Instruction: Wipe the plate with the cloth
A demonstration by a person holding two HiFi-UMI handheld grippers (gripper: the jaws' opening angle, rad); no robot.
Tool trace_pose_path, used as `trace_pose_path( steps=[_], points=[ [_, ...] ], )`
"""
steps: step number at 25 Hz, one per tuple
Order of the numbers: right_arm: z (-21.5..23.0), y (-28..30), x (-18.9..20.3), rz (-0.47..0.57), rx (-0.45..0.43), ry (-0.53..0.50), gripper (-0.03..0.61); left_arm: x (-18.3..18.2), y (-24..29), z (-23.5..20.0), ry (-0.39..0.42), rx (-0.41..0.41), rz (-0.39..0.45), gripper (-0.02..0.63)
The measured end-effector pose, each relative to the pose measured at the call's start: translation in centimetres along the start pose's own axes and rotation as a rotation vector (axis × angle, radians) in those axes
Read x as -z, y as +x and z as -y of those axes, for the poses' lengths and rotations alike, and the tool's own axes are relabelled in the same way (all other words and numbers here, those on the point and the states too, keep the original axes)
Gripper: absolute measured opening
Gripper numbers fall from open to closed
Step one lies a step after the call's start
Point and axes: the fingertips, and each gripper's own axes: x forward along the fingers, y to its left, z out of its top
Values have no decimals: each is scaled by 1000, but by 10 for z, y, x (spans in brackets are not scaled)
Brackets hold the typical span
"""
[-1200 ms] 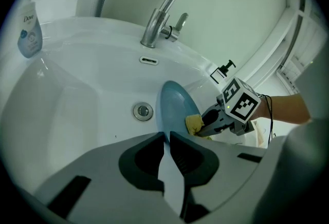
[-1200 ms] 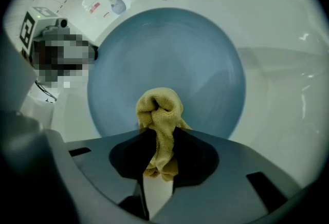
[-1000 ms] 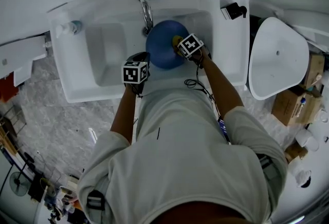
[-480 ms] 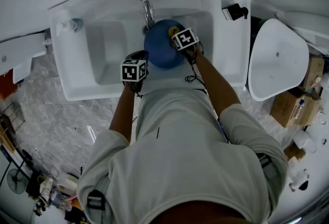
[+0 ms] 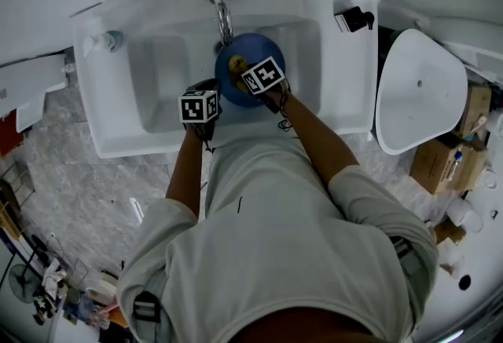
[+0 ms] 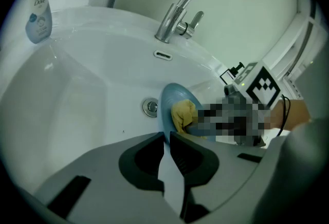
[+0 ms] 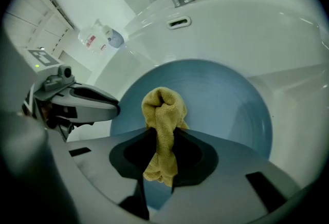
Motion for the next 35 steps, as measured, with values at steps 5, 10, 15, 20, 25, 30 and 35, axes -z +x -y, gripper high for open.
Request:
trace_pose_path(
  steps=[5, 10, 15, 20, 25, 30, 35],
  points=[
    [3, -15, -3, 111, 6, -21, 88, -5, 16, -13, 19, -27, -22, 48],
    [20, -44, 1, 265, 68, 53, 87, -1, 32, -28, 58, -77, -69, 48],
    [33, -72, 11, 345, 173, 116, 87, 0, 45, -38, 86, -127, -85, 49],
    [34, -94, 19, 403, 239, 146, 87, -4, 52, -39, 102, -120, -74, 49],
    [26, -113, 28, 460, 278, 170, 87, -8, 44, -35, 119, -110, -47, 75],
    [17, -131, 33, 491, 303, 136, 87, -19, 5, -33, 94, -137, 75, 115],
    [2, -140, 39, 495, 281, 46, 87, -22, -46, -9, 67, -116, 238, 99]
  ],
)
